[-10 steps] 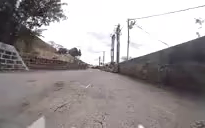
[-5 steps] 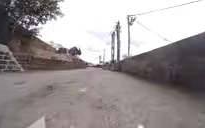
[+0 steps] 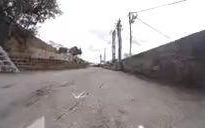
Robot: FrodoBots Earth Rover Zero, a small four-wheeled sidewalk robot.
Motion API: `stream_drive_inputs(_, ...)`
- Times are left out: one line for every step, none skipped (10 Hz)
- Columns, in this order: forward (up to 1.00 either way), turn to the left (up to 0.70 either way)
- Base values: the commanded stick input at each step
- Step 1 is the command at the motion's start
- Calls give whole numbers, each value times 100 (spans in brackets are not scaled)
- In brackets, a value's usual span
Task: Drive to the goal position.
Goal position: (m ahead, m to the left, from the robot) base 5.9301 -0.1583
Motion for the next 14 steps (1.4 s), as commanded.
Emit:
stream_drive_inputs(100, 0)
stream_drive_inputs(100, 0)
stream_drive_inputs(100, 0)
stream_drive_inputs(100, 0)
stream_drive_inputs(100, 0)
stream_drive_inputs(100, 0)
stream_drive_inputs(100, 0)
stream_drive_inputs(100, 0)
stream_drive_inputs(100, 0)
stream_drive_inputs(100, 0)
stream_drive_inputs(100, 0)
stream_drive_inputs(100, 0)
stream_drive_inputs(100, 0)
stream_drive_inputs(100, 0)
